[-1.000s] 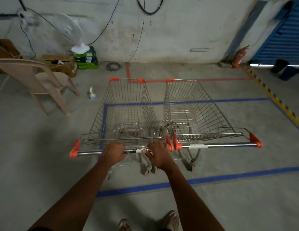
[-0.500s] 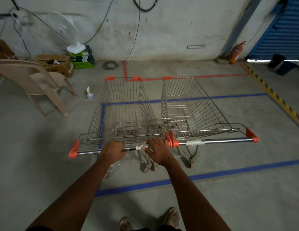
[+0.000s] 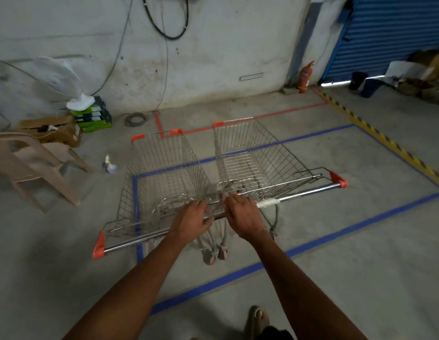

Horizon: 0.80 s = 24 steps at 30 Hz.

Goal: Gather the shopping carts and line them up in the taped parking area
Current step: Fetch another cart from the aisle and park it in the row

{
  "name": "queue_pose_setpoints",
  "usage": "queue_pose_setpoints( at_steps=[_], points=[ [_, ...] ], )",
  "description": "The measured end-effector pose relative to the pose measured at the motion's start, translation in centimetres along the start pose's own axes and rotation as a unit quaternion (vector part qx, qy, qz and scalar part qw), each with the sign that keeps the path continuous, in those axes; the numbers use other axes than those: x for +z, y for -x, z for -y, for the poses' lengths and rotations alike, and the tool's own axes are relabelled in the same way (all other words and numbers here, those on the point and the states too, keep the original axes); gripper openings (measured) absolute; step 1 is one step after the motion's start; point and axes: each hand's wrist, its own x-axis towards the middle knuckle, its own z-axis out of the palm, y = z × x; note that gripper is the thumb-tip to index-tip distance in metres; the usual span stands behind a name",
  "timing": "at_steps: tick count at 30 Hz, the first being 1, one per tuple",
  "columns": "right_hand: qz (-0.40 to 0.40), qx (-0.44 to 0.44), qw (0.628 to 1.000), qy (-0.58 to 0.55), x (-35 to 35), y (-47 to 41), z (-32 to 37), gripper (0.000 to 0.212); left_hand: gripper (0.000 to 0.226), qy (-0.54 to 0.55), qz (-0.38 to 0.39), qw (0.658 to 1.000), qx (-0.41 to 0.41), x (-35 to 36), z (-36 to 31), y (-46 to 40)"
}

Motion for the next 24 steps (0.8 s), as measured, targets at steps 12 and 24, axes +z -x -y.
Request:
queue_pose_setpoints(
  at_steps=[12, 24],
  points=[
    [-0.06, 0.255, 0.962, 0.074, -8.9, 17.9, -19.6, 0.017, 0.019, 0.054, 0.029, 0.977, 0.203, 7.0, -23.6, -6.5],
    [-0.141, 0.458, 0.863, 0.158, -22.8, 39.9, -41.8, 0.017, 0.013, 0.116, 0.059, 0.902, 0.412, 18.2, -61.4, -13.0]
  ],
)
